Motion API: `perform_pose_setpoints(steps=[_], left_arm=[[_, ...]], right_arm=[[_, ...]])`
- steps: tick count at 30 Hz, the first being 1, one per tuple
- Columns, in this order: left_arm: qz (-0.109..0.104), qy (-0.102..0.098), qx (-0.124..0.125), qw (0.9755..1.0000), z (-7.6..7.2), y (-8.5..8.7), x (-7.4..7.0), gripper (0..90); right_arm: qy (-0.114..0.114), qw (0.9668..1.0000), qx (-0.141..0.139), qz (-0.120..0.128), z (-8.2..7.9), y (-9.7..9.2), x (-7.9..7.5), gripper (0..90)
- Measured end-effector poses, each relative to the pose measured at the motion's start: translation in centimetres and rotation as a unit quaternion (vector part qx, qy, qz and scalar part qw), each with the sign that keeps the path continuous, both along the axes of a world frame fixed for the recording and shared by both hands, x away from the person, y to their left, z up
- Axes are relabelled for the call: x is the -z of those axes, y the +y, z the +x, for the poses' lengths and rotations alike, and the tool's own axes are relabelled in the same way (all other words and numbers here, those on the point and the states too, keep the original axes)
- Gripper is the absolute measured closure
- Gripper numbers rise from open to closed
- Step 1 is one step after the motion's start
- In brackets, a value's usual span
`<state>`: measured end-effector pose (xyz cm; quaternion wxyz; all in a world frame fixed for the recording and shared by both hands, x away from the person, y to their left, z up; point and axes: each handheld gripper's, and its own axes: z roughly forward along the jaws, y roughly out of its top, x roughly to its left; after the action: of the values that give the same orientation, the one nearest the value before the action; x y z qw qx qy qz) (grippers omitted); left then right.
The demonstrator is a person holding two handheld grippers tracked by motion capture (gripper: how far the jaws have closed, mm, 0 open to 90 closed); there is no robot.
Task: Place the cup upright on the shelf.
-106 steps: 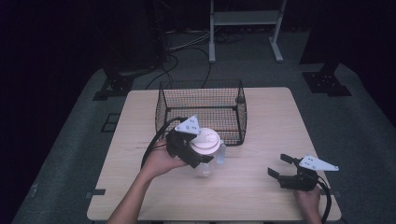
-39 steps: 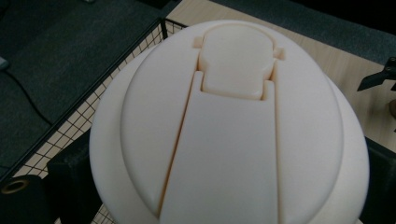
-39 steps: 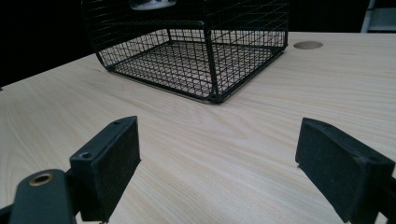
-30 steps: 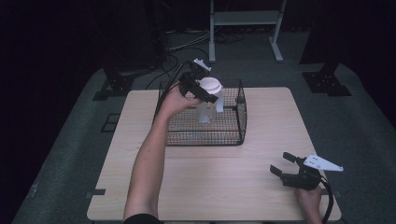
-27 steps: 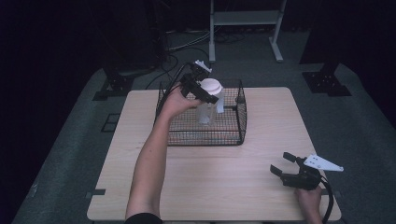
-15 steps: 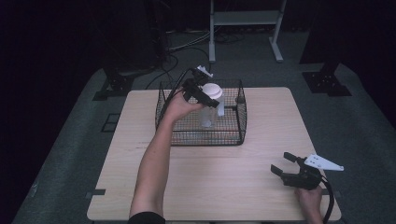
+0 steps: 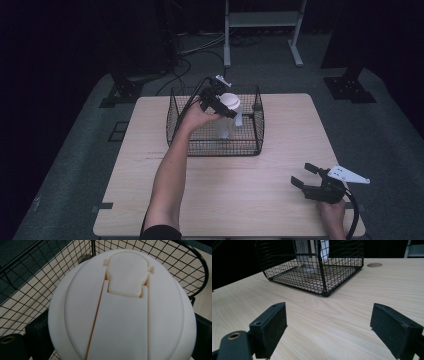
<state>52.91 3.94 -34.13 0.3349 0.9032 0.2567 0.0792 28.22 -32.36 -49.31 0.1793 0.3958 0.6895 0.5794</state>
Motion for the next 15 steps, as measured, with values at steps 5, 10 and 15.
perform_pose_setpoints(steps=[5,10,15], left_arm=[[-0.008,0.006,-0.007,0.9999,0.0,0.1,1.3,5.0],[-0.010,-0.002,-0.007,0.9999,-0.6,0.3,1.4,4.9],[-0.002,-0.005,-0.004,1.0000,-0.9,0.2,1.5,4.7]], right_arm=[[-0.001,1.0000,-0.002,-0.009,0.0,0.1,0.0,12.8],[0.002,0.9998,0.002,-0.022,0.0,0.5,0.0,12.8],[0.003,0.9994,0.005,-0.034,0.0,0.7,0.0,12.8]])
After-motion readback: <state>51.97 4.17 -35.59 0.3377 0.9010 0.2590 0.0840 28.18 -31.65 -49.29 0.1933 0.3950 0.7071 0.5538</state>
